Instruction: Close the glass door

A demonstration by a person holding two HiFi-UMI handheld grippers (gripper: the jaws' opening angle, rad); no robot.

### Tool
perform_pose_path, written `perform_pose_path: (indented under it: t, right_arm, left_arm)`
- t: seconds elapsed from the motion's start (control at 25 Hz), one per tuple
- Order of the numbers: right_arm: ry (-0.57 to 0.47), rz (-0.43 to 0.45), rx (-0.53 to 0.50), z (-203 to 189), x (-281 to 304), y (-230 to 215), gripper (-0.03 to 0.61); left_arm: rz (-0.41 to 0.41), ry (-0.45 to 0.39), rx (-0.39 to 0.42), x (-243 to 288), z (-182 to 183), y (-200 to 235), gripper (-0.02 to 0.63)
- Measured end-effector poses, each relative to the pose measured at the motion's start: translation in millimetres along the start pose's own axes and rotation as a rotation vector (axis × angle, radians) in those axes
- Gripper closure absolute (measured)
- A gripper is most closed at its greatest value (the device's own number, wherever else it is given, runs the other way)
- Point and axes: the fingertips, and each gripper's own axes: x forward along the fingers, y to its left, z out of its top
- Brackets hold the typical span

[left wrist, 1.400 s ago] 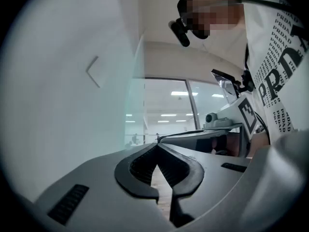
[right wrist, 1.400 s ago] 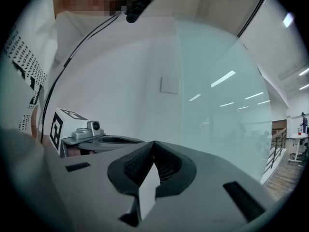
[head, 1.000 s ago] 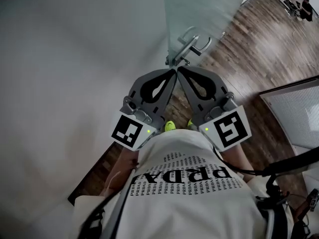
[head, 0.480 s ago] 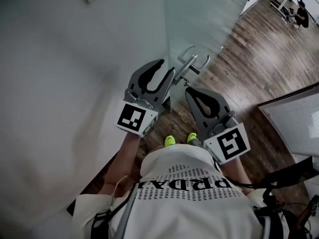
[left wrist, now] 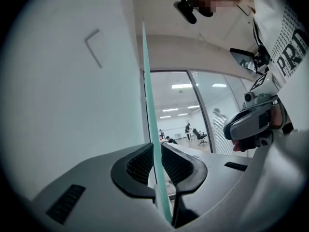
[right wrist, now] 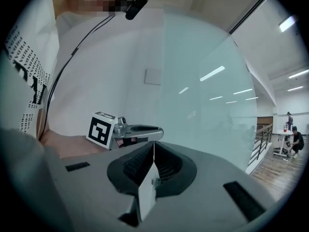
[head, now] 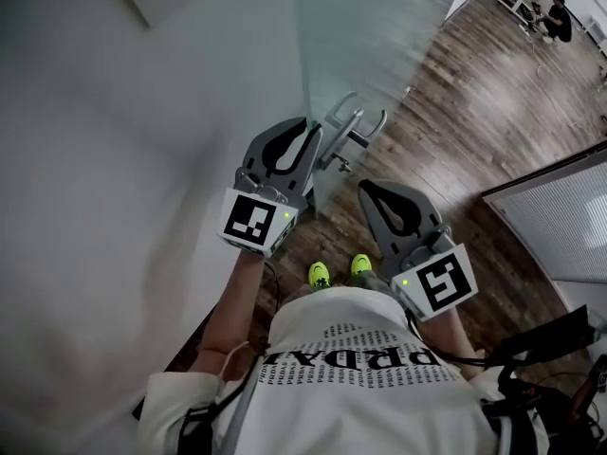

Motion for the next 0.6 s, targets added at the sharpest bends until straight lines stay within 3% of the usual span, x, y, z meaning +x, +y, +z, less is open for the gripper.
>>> perform_pose_path:
  t: [0.28, 0.6]
  right_arm:
    - [0.036, -0.043, 0.02, -10.1, -4.6, -12.8, 0.581]
    - [0.045, -0.072, 0.026, -18.6, -15.3, -25.8, 0.581]
  left_arm:
    - [-0.016, 0.0, -0.012, 5.9, 1.2, 0.9, 0.572]
    - [0.023, 0.004, -0.019, 2.2, -3.6, 0.0, 0.574]
